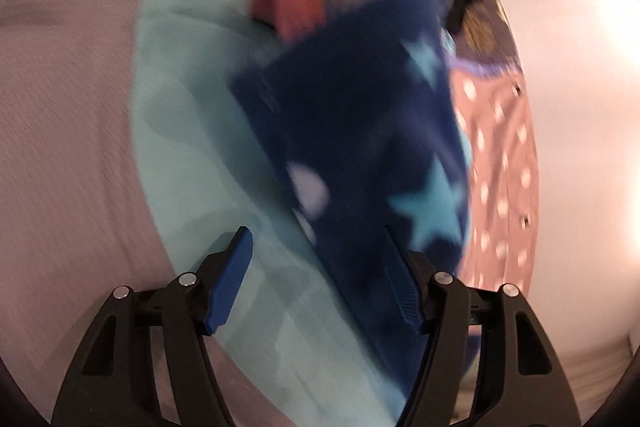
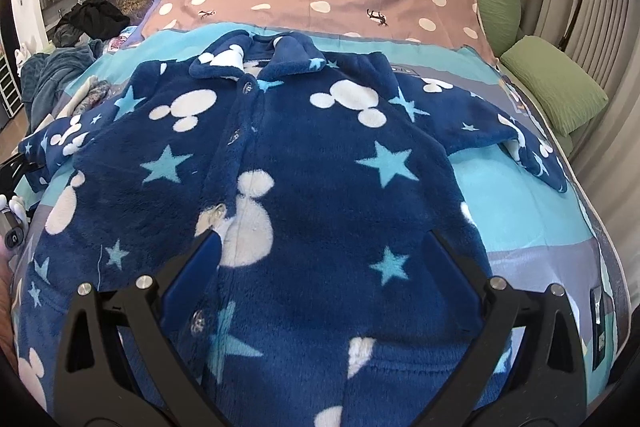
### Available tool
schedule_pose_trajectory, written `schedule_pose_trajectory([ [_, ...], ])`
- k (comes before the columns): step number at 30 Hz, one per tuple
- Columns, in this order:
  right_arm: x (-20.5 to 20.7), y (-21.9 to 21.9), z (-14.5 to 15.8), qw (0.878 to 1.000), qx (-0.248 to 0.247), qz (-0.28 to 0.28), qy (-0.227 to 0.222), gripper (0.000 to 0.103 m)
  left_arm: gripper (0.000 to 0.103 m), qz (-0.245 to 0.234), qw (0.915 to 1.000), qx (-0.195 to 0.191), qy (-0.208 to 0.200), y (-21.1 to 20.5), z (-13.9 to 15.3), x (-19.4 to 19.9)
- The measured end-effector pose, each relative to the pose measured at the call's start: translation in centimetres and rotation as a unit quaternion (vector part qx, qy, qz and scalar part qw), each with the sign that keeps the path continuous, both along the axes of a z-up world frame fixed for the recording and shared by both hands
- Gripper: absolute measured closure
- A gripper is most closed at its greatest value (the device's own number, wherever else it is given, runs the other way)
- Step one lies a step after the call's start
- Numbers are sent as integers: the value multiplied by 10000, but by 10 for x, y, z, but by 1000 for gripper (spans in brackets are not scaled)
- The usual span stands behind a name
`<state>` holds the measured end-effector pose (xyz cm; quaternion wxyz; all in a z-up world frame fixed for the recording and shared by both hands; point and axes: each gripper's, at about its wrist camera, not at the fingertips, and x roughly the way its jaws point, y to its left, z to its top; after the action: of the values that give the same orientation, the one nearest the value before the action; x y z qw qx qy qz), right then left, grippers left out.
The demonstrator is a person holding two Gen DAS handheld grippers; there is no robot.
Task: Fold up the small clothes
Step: 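Grasp the cuff of the sleeve with the left gripper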
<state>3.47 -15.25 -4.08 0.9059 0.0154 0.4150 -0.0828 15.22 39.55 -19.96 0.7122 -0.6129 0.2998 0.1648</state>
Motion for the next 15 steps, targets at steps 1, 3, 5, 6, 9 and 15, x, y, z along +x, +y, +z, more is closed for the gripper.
schedule_pose_trajectory([
  [1,2,0,-1,10000,5,7,17,2,36,87,10000,7,30,7,-2,0],
  [3,6,2,-3,10000,23,33,48,2,36,310,9995,28,86,22,-8,3],
  [5,9,4,-4,9999,34,73,64,2,36,478,9989,28,5,36,-13,7],
  [6,10,6,-5,9999,22,116,74,2,37,557,9984,32,-124,43,-14,8],
  [9,11,12,-5,9997,-118,201,47,2,75,479,9967,-80,-649,52,-11,13],
  [15,13,12,-4,9995,-213,248,7,2,98,144,9944,405,-970,50,37,16],
])
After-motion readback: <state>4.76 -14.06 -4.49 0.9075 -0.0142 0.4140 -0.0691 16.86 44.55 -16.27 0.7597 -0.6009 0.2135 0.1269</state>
